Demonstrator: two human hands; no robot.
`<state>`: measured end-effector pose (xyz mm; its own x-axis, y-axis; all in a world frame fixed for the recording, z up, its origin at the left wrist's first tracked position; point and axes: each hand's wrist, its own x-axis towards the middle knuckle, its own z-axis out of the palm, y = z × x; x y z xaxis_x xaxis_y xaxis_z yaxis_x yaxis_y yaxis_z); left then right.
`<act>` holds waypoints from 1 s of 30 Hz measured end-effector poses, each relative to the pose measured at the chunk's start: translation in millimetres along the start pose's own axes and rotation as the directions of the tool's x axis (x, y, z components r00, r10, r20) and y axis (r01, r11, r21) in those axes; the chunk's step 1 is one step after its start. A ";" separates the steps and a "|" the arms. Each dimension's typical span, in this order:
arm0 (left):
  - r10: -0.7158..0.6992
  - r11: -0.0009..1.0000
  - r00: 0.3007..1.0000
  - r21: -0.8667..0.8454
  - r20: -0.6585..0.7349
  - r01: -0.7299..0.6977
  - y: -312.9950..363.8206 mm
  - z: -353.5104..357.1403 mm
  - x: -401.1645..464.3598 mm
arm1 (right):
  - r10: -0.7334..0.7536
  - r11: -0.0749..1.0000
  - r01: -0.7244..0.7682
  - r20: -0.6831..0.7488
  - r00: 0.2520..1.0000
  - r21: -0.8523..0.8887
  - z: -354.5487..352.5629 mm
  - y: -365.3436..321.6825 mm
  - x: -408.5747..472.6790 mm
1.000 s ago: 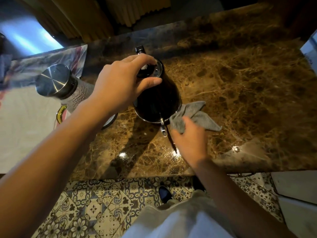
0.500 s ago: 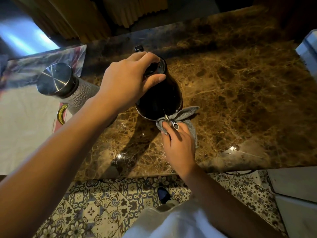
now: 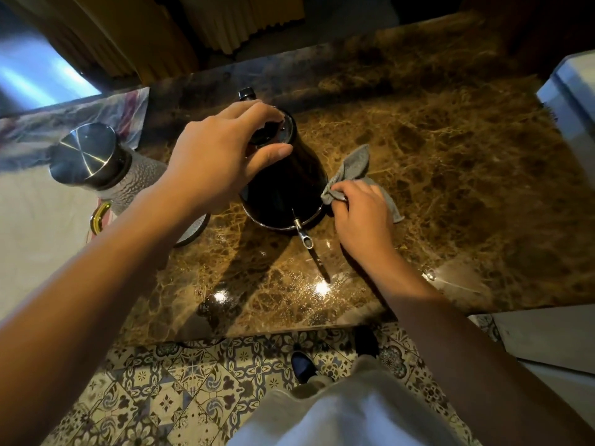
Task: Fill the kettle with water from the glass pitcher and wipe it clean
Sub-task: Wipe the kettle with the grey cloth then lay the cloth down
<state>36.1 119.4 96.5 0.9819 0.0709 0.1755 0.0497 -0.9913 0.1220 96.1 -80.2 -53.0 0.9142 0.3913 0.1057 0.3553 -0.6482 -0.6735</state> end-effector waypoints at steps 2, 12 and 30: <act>0.010 0.999 1.000 -0.036 0.025 -0.009 -1.8 -2.3 -3.2 | -0.038 0.999 0.038 -0.058 0.998 0.005 -9.4 -1.4 7.1; 0.003 0.987 0.997 -0.162 0.076 0.010 -3.7 -6.6 -11.5 | 0.121 0.728 -0.324 0.351 0.928 0.604 4.6 -36.2 26.7; -0.029 0.991 0.997 -0.130 0.065 0.038 -4.9 -5.0 -8.6 | -0.403 0.799 0.388 -0.070 0.913 0.459 32.0 -40.6 -52.1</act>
<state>26.5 124.2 99.3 0.9899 0.0926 0.1076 0.0626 -0.9651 0.2545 27.8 -53.3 -54.6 0.7047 0.5726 0.4189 0.5490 -0.0661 -0.8332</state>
